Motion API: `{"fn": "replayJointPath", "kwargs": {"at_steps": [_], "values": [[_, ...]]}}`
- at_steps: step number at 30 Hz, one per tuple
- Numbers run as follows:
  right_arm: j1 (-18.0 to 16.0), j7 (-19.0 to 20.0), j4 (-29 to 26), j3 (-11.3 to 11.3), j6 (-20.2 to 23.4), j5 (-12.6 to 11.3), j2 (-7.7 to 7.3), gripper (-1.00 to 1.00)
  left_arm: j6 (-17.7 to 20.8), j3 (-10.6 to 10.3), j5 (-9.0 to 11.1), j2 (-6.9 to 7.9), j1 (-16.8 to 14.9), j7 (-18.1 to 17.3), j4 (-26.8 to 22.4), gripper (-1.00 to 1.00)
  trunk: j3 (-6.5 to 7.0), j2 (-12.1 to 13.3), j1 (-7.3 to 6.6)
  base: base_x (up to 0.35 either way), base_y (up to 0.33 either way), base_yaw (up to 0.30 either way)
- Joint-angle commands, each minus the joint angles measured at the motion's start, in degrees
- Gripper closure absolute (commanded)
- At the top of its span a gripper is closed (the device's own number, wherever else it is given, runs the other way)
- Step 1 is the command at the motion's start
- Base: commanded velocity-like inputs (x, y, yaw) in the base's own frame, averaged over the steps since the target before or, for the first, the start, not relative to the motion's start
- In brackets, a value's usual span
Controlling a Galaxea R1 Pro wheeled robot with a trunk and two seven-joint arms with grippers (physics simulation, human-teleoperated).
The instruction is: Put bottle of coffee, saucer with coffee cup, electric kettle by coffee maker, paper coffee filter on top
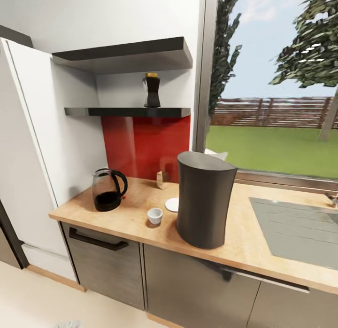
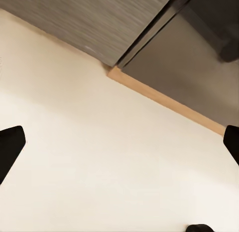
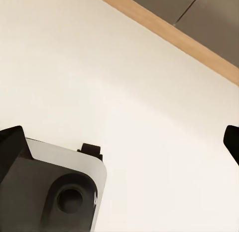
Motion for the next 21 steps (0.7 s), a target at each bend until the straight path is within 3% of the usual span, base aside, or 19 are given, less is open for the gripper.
{"fn": "replayJointPath", "kwargs": {"at_steps": [1, 6, 11, 21], "values": [[-0.04, -0.03, 0.02, -0.03, -0.14, 0.57, -0.01, -1.00, -0.14, 0.25, -0.08, 0.02, -0.05, -0.22, 0.07, -1.00, -0.09, -0.07, 0.02, 0.067, 0.264, -0.038], [-0.04, -0.03, 0.02, -0.03, -0.14, 0.54, -0.01, -1.00, -0.14, 0.25, -0.08, 0.05, -0.05, -0.29, 0.07, -1.00, -0.09, -0.07, 0.02, 0.074, 0.290, -0.029], [-0.04, 0.02, 0.02, -0.03, -0.14, 0.50, -0.01, -1.00, -0.14, 0.25, -0.08, 0.07, -0.05, -0.30, 0.07, -1.00, -0.09, -0.07, 0.02, 0.032, 0.277, -0.189], [-0.04, -0.01, 0.02, -0.03, -0.14, 0.49, -0.01, -1.00, -0.15, 0.25, -0.08, 0.01, -0.05, -0.30, 0.07, -1.00, -0.09, -0.07, 0.02, 0.004, 0.074, -0.267]]}}
